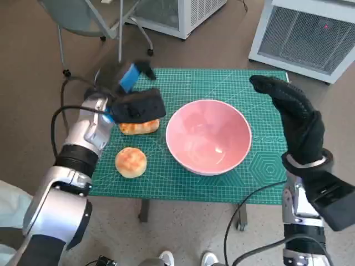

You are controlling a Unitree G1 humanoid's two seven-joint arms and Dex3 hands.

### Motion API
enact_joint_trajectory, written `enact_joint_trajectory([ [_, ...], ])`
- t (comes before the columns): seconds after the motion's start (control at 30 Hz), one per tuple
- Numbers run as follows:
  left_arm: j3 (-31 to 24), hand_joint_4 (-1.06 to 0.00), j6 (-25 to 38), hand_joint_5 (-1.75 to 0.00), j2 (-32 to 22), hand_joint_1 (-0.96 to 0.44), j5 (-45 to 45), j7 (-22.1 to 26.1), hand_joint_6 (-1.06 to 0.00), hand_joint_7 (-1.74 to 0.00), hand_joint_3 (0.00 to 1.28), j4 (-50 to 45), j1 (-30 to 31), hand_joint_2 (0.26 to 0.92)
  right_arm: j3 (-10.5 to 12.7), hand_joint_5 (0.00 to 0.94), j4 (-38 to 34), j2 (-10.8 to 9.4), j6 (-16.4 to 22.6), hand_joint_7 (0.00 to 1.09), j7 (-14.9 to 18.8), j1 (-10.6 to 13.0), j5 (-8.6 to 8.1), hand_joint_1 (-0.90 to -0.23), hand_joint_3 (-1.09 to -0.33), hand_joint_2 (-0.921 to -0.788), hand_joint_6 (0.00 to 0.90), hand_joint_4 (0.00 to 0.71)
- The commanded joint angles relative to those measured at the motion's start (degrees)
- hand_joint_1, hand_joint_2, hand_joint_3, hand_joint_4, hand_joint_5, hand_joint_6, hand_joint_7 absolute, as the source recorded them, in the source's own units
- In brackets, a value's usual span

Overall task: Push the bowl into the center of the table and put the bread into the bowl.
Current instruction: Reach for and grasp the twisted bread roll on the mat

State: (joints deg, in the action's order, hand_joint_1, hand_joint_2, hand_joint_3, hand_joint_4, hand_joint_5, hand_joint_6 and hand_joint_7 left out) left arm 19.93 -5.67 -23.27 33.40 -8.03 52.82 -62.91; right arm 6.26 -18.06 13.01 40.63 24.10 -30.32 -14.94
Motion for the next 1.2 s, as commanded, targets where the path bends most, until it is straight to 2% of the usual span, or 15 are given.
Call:
enact_joint_trajectory([
  [0.03, -1.93, -0.71, -0.76, -1.2, -0.9, 0.0, -0.99, -0.08, -0.67, -1.06, 0.05, -12.91, 6.45, 0.918, -0.31, 0.001, -0.13, -0.21, -0.92, 0.39, 0.72, 1.54, -0.06, -0.563, -0.721, -0.921, -0.001, 0.12],
  [0.27, -3.35, -0.75, -2.71, -1.22, -0.71, 0.0, -1.74, 2.35, -0.69, -0.98, 0.04, -26.74, 12.88, 0.912, -0.41, 0.0, 0.24, -0.24, -1.13, 0.39, 0.65, 1.88, -0.05, -0.562, -0.721, -0.921, -0.001, 0.12],
  [0.4, -3.61, -0.77, -3.44, -1.16, -0.49, 0.0, -1.93, 4.2, -0.67, -1.02, 0.05, -31.15, 14.88, 0.905, -0.42, 0.0, 0.52, -0.29, -1.24, 0.39, 0.49, 2.1, -0.02, -0.562, -0.722, -0.921, -0.001, 0.119],
  [0.6, -3.87, -0.79, -3.48, -1.11, -0.36, 0.0, -1.65, 6.72, -0.66, -1.08, 0.05, -35.09, 16.38, 0.903, -0.37, 0.0, 0.98, -0.26, -1.43, 0.39, 0.34, 2.53, 0.01, -0.56, -0.722, -0.921, -0.001, 0.117],
  [0.83, -4.53, -0.79, -3.53, -1.11, -0.53, 0.0, -1.61, 8.26, -0.66, -1.08, 0.04, -34.95, 16.4, 0.906, -0.15, 0.001, 2.23, -0.07, -2.14, 0.39, 0.0, 3.35, 0.07, -0.565, -0.722, -0.921, -0.001, 0.116],
  [0.9, -5.09, -0.78, -2.23, -1.14, -0.77, 0.0, -2.61, 10.59, -0.65, -1.07, 0.04, -35.1, 16.74, 0.911, -0.1, 0.001, 2.84, -0.04, -2.42, 0.39, -0.27, 3.68, 0.31, -0.569, -0.723, -0.921, -0.001, 0.116],
  [0.93, -5.3, -0.66, -1.49, -1.01, -0.91, 0.01, -2.95, 11.82, -0.57, -0.96, 0.04, -35.43, 17.03, 0.891, -0.09, 0.001, 3.06, -0.03, -2.53, 0.39, -0.36, 3.8, 0.41, -0.57, -0.723, -0.921, -0.001, 0.116],
  [0.97, -5.45, -0.53, -0.99, -0.76, -0.99, 0.03, -3.13, 12.65, -0.48, -0.74, 0.04, -35.69, 17.23, 0.864, -0.08, 0.001, 3.22, -0.03, -2.61, 0.39, -0.41, 3.89, 0.47, -0.571, -0.723, -0.921, -0.001, 0.116],
  [1.0, -5.22, -0.47, 1.23, -0.54, -1.56, 0.05, -2.71, 15.0, -0.45, -0.55, 0.03, -36.68, 17.75, 0.846, -0.07, 0.001, 3.41, -0.04, -2.68, 0.39, -0.49, 4.01, 0.55, -0.572, -0.724, -0.921, -0.001, 0.116],
  [1.03, -4.57, -0.37, 6.18, -0.43, -2.5, 0.04, -1.41, 19.62, -0.38, -0.45, 0.03, -38.1, 17.29, 0.819, -0.06, 0.001, 3.59, -0.05, -2.72, 0.39, -0.59, 4.17, 0.67, -0.572, -0.724, -0.921, -0.001, 0.116],
  [1.07, -4.1, -0.24, 9.88, -0.28, -3.16, -0.01, -0.44, 23.04, -0.25, -0.29, 0.02, -39.2, 16.93, 0.763, -0.06, 0.0, 3.73, -0.06, -2.76, 0.39, -0.65, 4.29, 0.76, -0.572, -0.725, -0.921, -0.001, 0.116],
  [1.13, -3.31, -0.1, 14.81, -0.11, -4.02, -0.11, 1.38, 27.34, -0.13, -0.12, 0.01, -39.39, 15.53, 0.705, 0.02, 0.0, 3.78, -0.05, -2.71, 0.39, -0.78, 4.46, 0.96, -0.575, -0.726, -0.921, -0.001, 0.116],
  [1.2, -2.72, -0.05, 16.62, -0.06, -4.3, -0.19, 2.95, 28.41, -0.09, -0.07, 0.01, -38.14, 14.6, 0.687, 0.07, 0.0, 3.9, -0.04, -2.69, 0.39, -0.82, 4.61, 1.03, -0.579, -0.726, -0.921, -0.001, 0.116],
])
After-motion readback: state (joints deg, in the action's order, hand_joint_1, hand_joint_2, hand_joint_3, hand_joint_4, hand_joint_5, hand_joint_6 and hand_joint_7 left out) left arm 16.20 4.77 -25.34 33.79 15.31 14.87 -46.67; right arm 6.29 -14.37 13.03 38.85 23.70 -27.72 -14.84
